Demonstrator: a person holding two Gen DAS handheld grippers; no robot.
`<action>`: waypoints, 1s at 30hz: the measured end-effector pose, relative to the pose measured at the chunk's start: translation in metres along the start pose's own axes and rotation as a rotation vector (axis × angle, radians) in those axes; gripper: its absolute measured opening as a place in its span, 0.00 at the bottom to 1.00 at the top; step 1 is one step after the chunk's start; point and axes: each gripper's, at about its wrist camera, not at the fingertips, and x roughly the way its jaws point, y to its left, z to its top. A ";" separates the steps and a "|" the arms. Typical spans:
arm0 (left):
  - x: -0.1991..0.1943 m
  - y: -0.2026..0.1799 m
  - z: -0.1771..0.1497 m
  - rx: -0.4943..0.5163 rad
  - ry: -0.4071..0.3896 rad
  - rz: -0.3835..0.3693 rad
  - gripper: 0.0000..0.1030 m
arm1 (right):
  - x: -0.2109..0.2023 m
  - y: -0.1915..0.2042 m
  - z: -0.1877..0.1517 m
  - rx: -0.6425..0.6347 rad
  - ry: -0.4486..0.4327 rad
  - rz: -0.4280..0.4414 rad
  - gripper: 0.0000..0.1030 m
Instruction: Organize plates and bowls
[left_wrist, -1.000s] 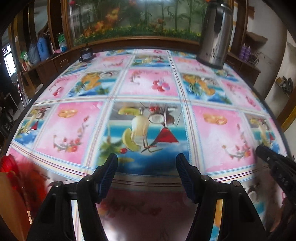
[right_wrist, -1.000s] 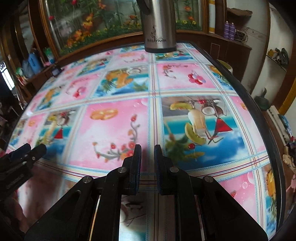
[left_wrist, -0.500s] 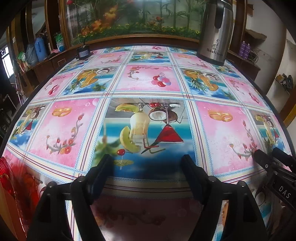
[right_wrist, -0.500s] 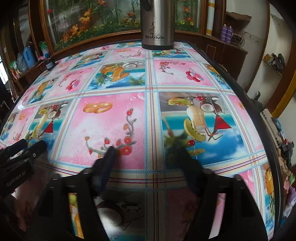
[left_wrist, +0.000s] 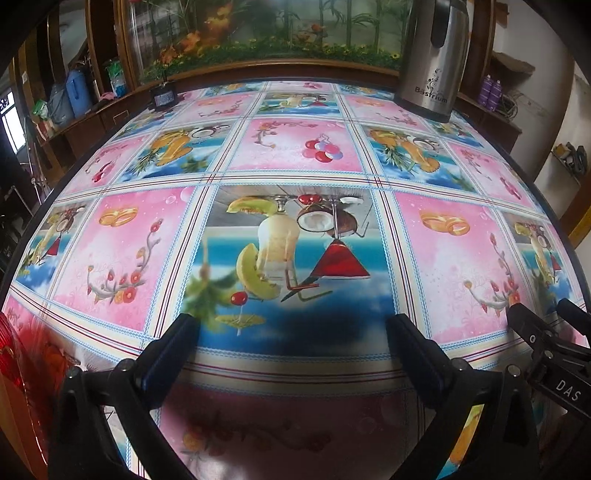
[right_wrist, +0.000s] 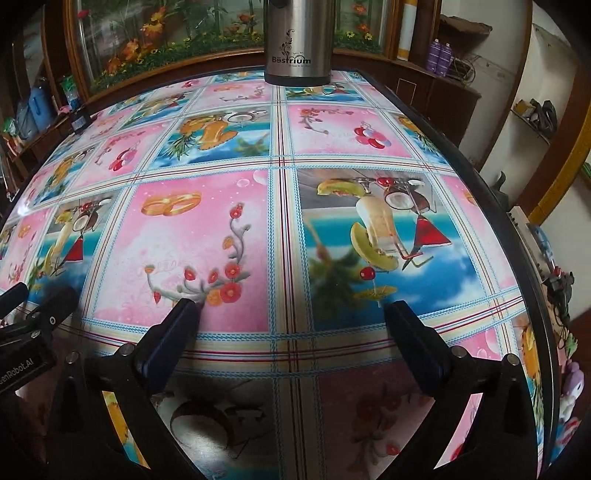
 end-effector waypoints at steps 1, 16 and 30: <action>0.000 0.000 0.000 0.000 0.000 -0.001 1.00 | 0.000 0.000 0.000 0.000 0.000 0.000 0.99; 0.000 0.000 0.000 0.000 0.001 -0.002 1.00 | 0.000 0.000 -0.001 -0.004 0.001 0.005 1.00; -0.009 0.002 -0.005 -0.026 0.076 0.018 0.99 | -0.010 0.013 -0.006 0.022 0.039 0.036 0.99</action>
